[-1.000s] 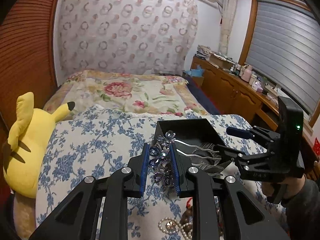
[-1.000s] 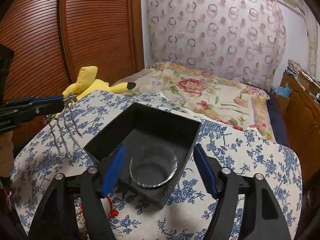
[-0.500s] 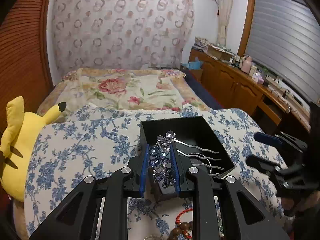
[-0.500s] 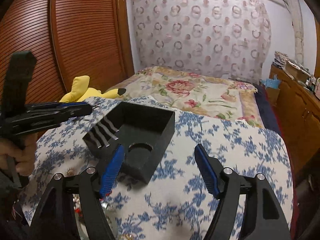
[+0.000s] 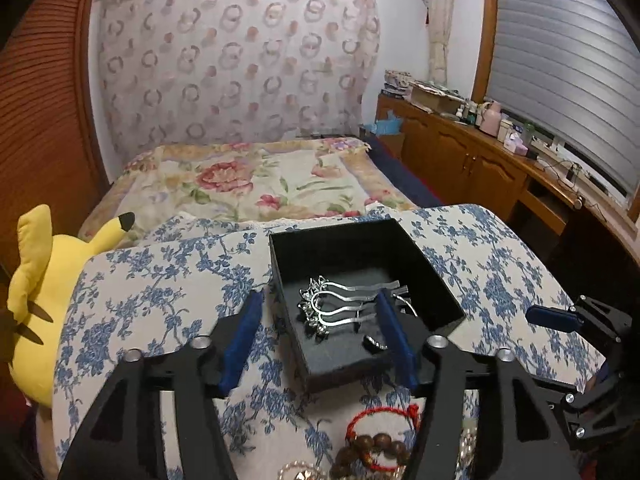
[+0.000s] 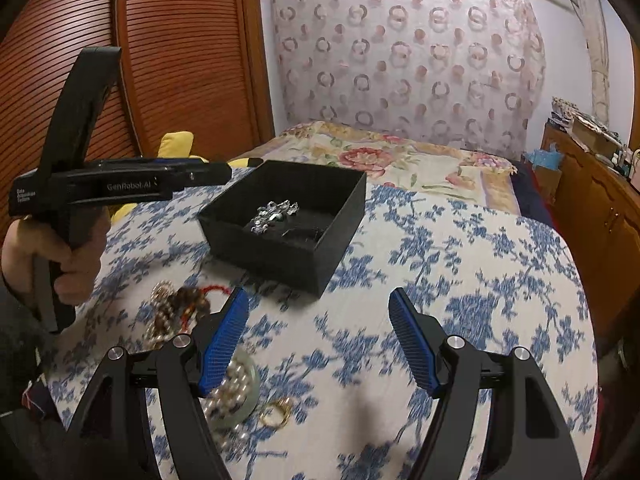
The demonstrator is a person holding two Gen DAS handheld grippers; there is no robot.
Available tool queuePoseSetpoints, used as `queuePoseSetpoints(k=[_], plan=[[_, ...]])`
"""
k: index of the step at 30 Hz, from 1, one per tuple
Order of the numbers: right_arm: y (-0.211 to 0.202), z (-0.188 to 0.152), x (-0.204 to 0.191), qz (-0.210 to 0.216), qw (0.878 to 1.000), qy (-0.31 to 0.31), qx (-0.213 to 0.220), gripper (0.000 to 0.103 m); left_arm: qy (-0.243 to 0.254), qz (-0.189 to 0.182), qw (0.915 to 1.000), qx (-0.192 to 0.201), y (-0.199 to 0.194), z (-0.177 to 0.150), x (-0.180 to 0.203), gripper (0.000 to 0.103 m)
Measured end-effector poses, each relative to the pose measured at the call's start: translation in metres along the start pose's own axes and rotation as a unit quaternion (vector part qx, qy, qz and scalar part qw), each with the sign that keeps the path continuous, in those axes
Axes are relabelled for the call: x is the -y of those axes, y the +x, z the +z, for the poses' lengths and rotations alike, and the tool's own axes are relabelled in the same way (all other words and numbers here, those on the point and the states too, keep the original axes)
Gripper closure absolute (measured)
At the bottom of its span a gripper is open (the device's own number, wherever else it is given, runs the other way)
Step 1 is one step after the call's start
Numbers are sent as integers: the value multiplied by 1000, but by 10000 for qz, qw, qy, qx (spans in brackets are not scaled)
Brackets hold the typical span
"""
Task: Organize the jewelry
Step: 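Lower the hairpins into the black box and open the left tool, then move both tools back over the jewelry pile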
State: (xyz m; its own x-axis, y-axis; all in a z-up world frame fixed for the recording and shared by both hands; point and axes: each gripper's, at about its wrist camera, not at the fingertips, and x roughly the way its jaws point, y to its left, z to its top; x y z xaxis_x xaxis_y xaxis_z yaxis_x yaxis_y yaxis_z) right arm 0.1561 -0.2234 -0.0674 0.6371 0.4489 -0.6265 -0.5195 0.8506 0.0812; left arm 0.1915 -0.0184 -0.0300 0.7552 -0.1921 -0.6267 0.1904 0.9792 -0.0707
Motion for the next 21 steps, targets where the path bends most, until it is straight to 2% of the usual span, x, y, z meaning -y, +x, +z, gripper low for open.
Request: queuePoseSetpoints(k=[2, 5, 8, 12, 21], plan=[[-3, -7, -3, -11, 10000, -8, -37, 28, 65, -19, 10000, 47, -8, -6, 1, 32], [-7, -21, -6, 35, 9999, -45, -132, 29, 120, -87, 9999, 76, -20, -19, 1, 27], [-11, -34, -9, 8, 9996, -127, -250, 40, 133, -102, 9998, 55, -28, -30, -2, 16], [-14, -49, -8, -11, 9991, -100, -409, 47, 138, -138, 9998, -55, -34, -52, -7, 12], [-13, -59, -26, 266, 9985, -109, -461, 48, 317, -16, 9977, -594, -24, -90, -18, 9]])
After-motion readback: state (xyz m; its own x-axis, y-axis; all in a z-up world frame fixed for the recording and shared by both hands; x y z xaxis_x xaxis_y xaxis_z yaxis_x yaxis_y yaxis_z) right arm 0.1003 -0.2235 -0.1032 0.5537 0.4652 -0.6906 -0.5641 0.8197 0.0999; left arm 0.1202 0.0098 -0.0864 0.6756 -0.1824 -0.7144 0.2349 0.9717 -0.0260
